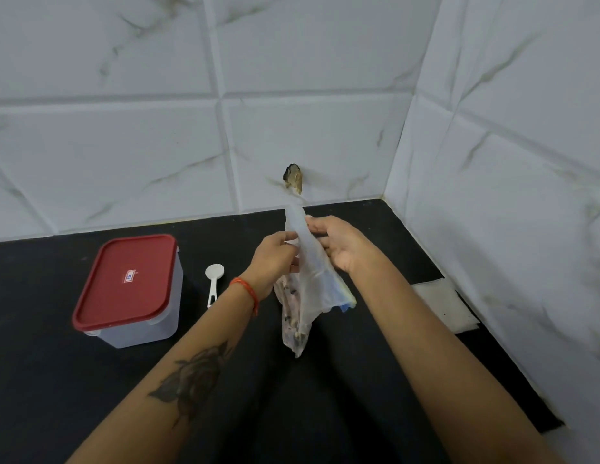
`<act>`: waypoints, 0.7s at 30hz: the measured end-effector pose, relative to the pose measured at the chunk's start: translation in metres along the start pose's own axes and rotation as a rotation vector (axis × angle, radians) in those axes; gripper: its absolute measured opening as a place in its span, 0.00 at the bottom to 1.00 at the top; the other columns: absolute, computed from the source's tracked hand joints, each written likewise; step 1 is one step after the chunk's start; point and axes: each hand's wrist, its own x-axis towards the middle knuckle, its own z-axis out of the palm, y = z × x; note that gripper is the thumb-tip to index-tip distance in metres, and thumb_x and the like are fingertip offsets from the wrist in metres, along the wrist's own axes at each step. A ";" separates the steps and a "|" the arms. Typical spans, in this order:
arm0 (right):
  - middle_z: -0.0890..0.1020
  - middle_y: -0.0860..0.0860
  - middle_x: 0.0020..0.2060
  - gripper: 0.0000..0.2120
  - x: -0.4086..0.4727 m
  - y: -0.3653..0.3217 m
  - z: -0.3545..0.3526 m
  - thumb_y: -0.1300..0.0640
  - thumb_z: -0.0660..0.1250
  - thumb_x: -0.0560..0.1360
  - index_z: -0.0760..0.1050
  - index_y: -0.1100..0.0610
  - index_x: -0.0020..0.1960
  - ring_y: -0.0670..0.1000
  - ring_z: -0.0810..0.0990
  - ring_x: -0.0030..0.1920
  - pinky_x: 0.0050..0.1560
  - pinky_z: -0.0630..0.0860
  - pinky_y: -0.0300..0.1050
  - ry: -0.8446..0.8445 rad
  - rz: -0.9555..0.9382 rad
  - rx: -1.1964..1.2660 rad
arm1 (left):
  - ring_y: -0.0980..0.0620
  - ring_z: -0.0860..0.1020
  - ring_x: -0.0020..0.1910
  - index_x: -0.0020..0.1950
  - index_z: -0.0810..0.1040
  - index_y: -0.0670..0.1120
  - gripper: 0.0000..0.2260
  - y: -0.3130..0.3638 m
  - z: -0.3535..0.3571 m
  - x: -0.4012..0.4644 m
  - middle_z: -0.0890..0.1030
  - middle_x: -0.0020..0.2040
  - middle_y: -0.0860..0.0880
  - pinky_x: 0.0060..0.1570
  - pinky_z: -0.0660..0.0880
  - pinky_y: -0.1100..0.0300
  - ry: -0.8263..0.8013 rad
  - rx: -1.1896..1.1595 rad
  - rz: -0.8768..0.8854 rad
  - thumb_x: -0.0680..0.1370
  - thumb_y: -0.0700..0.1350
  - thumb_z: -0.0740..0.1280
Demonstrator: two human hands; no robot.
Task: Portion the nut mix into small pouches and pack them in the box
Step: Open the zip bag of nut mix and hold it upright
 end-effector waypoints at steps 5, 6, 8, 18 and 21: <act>0.79 0.59 0.44 0.22 -0.011 -0.015 0.005 0.50 0.62 0.78 0.66 0.62 0.67 0.55 0.80 0.42 0.41 0.78 0.48 0.005 -0.036 0.112 | 0.48 0.79 0.52 0.68 0.70 0.42 0.18 0.010 -0.009 0.001 0.77 0.60 0.43 0.42 0.79 0.61 0.048 -0.028 0.018 0.78 0.37 0.62; 0.79 0.59 0.43 0.24 -0.012 -0.017 0.005 0.50 0.62 0.78 0.64 0.62 0.68 0.55 0.80 0.41 0.40 0.78 0.48 0.006 -0.031 0.137 | 0.48 0.80 0.51 0.68 0.70 0.42 0.18 0.012 -0.010 0.000 0.77 0.59 0.43 0.44 0.79 0.59 0.057 -0.030 0.043 0.78 0.37 0.63; 0.79 0.60 0.46 0.27 -0.013 -0.019 0.007 0.48 0.62 0.78 0.65 0.67 0.68 0.55 0.80 0.44 0.40 0.78 0.48 -0.014 -0.010 0.147 | 0.48 0.80 0.51 0.65 0.73 0.43 0.15 0.020 -0.013 -0.001 0.79 0.57 0.43 0.47 0.79 0.58 0.066 -0.024 0.089 0.78 0.39 0.64; 0.78 0.64 0.54 0.15 -0.020 -0.040 0.013 0.56 0.64 0.78 0.73 0.65 0.60 0.60 0.81 0.48 0.45 0.81 0.53 -0.105 -0.058 0.275 | 0.48 0.79 0.47 0.53 0.80 0.42 0.12 0.044 -0.025 -0.009 0.81 0.48 0.43 0.49 0.77 0.55 0.062 -0.015 0.057 0.79 0.50 0.65; 0.80 0.63 0.46 0.13 -0.020 -0.044 0.018 0.61 0.61 0.79 0.70 0.65 0.62 0.58 0.82 0.41 0.39 0.82 0.50 -0.087 -0.116 0.235 | 0.51 0.77 0.43 0.49 0.79 0.42 0.11 0.048 -0.026 -0.010 0.80 0.43 0.46 0.45 0.75 0.58 0.079 0.010 0.067 0.76 0.50 0.69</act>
